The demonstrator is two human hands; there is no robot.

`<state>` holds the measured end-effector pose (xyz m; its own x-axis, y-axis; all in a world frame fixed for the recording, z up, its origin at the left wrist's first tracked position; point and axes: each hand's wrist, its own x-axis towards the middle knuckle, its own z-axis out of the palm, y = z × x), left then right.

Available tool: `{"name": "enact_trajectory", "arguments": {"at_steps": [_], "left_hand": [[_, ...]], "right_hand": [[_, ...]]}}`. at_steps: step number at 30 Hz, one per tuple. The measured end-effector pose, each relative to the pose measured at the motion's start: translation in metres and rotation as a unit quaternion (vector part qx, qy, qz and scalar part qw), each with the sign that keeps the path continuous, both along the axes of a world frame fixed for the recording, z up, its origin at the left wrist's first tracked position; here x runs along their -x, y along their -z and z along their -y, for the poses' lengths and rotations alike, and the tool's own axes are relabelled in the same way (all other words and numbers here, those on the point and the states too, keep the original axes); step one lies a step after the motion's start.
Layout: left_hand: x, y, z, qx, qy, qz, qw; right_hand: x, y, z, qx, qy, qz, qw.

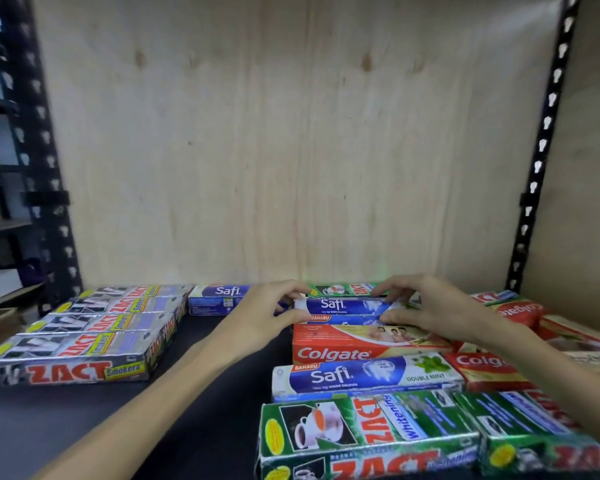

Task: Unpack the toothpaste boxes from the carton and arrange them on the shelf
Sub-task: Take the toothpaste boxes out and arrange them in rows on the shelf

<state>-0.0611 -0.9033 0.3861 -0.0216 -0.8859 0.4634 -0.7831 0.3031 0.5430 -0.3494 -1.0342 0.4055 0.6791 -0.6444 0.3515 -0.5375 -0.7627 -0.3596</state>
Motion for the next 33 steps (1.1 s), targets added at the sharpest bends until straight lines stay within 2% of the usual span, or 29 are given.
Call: {"name": "enact_trajectory", "arguments": {"at_steps": [5,11,18,23,30,33], "left_hand": [[-0.026,-0.008,-0.009,-0.032,-0.021,0.076,0.996],[-0.081,-0.03,-0.035,-0.103,-0.064,0.127,0.984],[-0.121,-0.037,-0.065,-0.131,-0.092,0.111,0.981],[-0.123,-0.029,-0.061,-0.11,-0.084,0.099,0.985],[-0.118,-0.018,-0.058,-0.128,-0.08,0.148,0.977],[-0.12,-0.017,-0.059,-0.1,-0.074,0.155,0.98]], "right_hand": [[-0.029,0.001,-0.011,-0.002,-0.021,-0.005,1.0],[-0.091,0.001,-0.032,0.005,-0.073,0.012,0.997],[-0.157,0.004,-0.053,-0.015,-0.105,0.048,0.993],[-0.16,0.009,-0.052,0.002,-0.08,0.057,0.995],[-0.165,0.008,-0.045,-0.012,-0.072,0.026,0.997],[-0.162,0.005,-0.048,0.036,-0.041,-0.028,0.998]]}}
